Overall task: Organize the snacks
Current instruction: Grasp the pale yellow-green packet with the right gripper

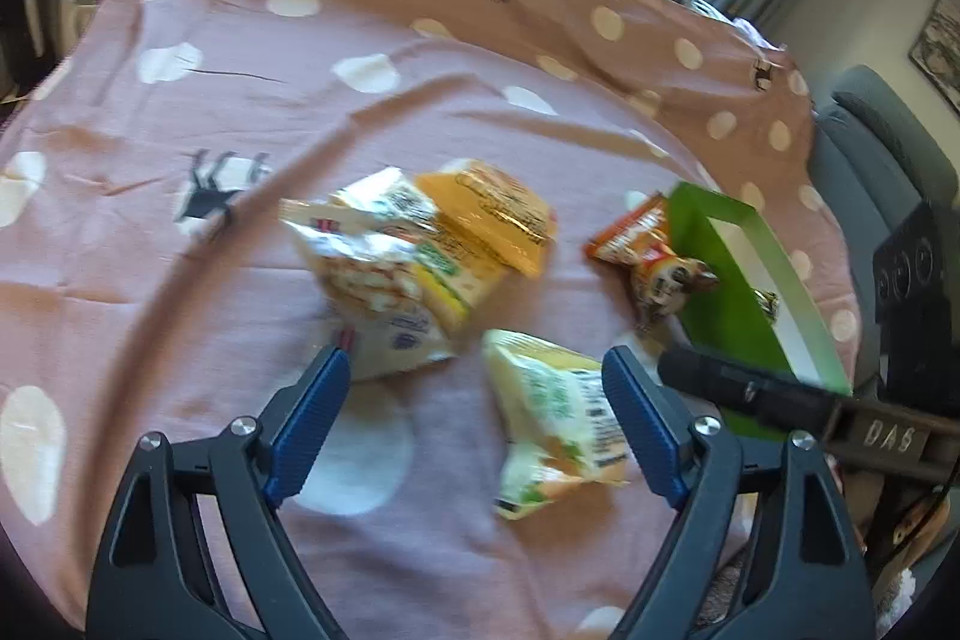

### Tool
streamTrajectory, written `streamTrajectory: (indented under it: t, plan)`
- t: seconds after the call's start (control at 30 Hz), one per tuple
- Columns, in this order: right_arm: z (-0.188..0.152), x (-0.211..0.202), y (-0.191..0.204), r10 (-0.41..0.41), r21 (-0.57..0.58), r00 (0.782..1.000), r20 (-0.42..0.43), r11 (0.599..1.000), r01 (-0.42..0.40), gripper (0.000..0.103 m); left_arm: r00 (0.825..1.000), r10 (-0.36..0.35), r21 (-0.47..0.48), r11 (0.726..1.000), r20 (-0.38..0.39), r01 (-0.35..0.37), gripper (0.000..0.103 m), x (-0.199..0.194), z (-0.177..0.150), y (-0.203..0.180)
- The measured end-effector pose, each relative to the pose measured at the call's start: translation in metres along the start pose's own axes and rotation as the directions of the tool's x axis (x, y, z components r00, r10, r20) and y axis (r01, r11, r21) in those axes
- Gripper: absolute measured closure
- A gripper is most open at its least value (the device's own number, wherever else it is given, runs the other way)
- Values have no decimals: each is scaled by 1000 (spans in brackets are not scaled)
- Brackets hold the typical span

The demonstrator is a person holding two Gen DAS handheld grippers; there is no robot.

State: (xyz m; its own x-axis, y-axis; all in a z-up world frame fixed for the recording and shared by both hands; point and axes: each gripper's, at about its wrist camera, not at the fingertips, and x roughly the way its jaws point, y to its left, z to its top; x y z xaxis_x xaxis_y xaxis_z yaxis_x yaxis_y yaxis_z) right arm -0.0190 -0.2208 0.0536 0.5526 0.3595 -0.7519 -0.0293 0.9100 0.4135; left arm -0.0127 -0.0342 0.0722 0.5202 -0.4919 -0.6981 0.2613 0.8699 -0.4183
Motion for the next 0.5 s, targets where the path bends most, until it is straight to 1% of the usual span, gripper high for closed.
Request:
streamTrajectory:
  t: [0.03,0.1,0.2,0.27,0.33,0.37,0.43,0.5]
  plan:
    - [1,-6,-4,18,16,1000,23,1000,-18,45,999,-32,14,999,-18,32,18,5,-3,-8]
    - [2,-11,-12,58,47,998,29,997,-59,45,996,-70,33,997,-50,71,21,14,-8,-18]
    - [2,-8,-20,106,84,994,9,991,-106,45,991,-106,54,992,-87,111,23,28,-16,-32]
    - [3,-2,-23,125,96,992,-5,988,-124,45,989,-119,54,991,-93,124,24,33,-18,-36]
    - [2,5,-23,141,98,990,-25,986,-138,45,983,-149,54,986,-106,155,27,37,-21,-40]
    - [2,9,-24,144,96,989,-37,985,-140,45,982,-154,54,986,-110,160,29,39,-22,-41]
    - [1,16,-23,153,98,986,-62,984,-147,45,984,-138,65,987,-109,146,32,42,-23,-43]
    - [0,23,-22,157,102,984,-86,984,-149,45,986,-125,67,989,-111,133,40,46,-24,-43]
